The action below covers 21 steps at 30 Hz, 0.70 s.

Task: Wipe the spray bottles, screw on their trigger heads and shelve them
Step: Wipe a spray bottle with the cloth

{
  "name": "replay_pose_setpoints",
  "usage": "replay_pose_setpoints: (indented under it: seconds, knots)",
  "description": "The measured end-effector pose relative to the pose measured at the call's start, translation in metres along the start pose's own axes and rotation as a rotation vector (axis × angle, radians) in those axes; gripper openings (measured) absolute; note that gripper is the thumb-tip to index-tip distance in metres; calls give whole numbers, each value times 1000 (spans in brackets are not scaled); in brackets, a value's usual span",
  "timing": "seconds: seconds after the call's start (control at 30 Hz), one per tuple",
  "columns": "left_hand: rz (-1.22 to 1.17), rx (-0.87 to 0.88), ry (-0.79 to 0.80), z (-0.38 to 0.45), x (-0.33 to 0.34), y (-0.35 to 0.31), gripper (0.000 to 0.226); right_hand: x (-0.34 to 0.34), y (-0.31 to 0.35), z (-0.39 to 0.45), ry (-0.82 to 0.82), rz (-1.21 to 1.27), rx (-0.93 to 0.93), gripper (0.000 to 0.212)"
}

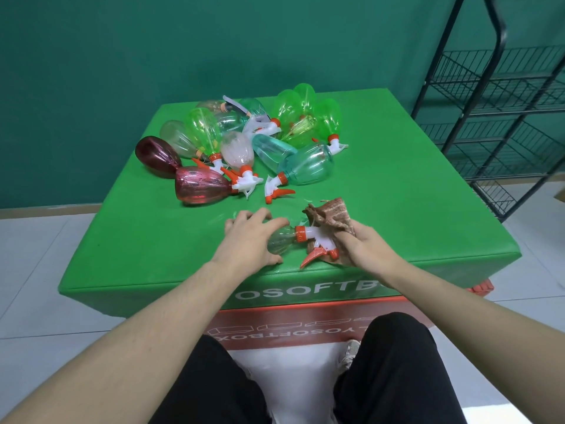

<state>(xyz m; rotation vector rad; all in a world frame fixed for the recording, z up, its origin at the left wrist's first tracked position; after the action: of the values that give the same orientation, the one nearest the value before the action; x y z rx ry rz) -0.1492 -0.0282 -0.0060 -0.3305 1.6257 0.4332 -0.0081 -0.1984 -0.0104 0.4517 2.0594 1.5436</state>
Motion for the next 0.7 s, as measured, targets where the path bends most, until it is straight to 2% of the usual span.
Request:
replay_pose_setpoints:
  seconds: [0.33,0.53,0.7]
  knots:
    - [-100,-99,14,7,-1,7,88,-14,1,-5,-69,144,-35,21]
    - [-60,-72,10,6,-2,3,85,-10,-3,10,-12,35,-24,21]
    - [-50,-54,-1,1,-1,2,84,10,5,28,3,43,-53,25]
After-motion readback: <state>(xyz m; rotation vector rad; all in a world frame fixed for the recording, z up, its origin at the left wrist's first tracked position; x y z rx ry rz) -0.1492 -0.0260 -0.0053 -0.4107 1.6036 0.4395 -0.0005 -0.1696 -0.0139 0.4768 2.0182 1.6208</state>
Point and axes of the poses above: each hand's wrist, its own z-axis towards the middle knuckle, its own x-axis out of the palm, y = z × x, the point moved 3 cm from there along z, towards the middle knuckle, and after that the axes turned 13 degrees about z, right-handed, at the moved point
